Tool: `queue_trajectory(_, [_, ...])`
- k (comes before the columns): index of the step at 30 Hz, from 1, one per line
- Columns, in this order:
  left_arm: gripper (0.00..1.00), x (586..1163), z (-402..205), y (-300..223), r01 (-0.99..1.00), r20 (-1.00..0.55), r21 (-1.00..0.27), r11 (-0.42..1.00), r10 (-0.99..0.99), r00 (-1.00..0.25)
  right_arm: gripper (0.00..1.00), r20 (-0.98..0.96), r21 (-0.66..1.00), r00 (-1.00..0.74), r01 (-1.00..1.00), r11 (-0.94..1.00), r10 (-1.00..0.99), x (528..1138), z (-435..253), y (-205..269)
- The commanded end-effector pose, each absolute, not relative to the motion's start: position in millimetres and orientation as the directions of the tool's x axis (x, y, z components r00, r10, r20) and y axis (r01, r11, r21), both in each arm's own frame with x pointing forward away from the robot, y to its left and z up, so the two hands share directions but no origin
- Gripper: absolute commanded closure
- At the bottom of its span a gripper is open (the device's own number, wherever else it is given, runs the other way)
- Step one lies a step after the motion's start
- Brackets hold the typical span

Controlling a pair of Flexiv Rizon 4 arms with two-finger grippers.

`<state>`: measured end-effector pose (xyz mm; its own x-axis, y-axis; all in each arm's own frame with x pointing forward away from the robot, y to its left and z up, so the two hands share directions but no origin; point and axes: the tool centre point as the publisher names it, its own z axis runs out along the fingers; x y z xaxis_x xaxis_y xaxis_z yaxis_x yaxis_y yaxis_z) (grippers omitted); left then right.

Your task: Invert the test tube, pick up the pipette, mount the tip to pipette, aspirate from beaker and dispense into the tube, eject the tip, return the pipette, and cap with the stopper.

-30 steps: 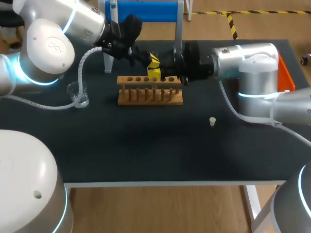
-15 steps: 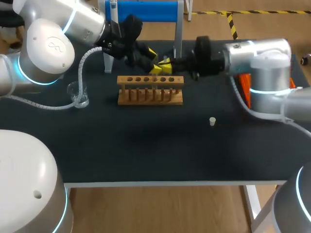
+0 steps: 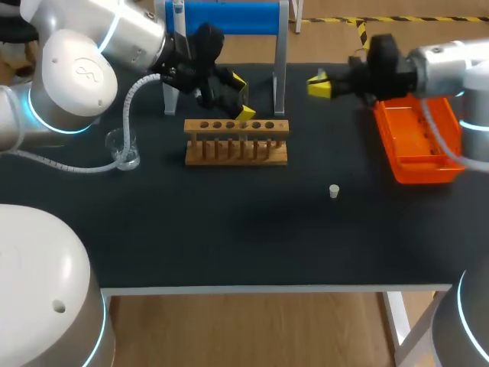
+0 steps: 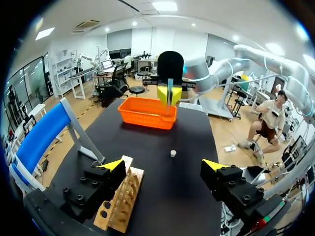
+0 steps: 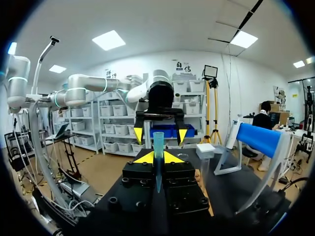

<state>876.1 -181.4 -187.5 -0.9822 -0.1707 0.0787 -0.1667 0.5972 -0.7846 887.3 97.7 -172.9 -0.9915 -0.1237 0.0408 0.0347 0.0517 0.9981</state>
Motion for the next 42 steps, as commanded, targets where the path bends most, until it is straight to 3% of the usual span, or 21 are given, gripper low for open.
queue_trajectory(1, [0.0, 876.7, -187.3, -181.0, -0.166, 0.081, -0.784, 0.598, -0.167, -0.983, 1.0, 0.037, 0.998, -0.992, 0.03, 0.062, -0.124, 886.5, -166.1, 39.4])
queue_trajectory(18, [0.0, 876.7, -187.3, -181.0, -0.166, 0.081, -0.784, 0.598, -0.167, -0.983, 1.0, 0.104, 0.994, -0.992, 0.102, 0.031, -0.071, 842.9, -209.4, -12.9])
queue_trajectory(42, [0.0, 876.7, -187.3, -181.0, -0.166, 0.081, -0.784, 0.598, -0.167, -0.983, 1.0, 0.072, 0.996, -0.993, 0.068, 0.052, -0.093, 817.9, -244.4, -16.5])
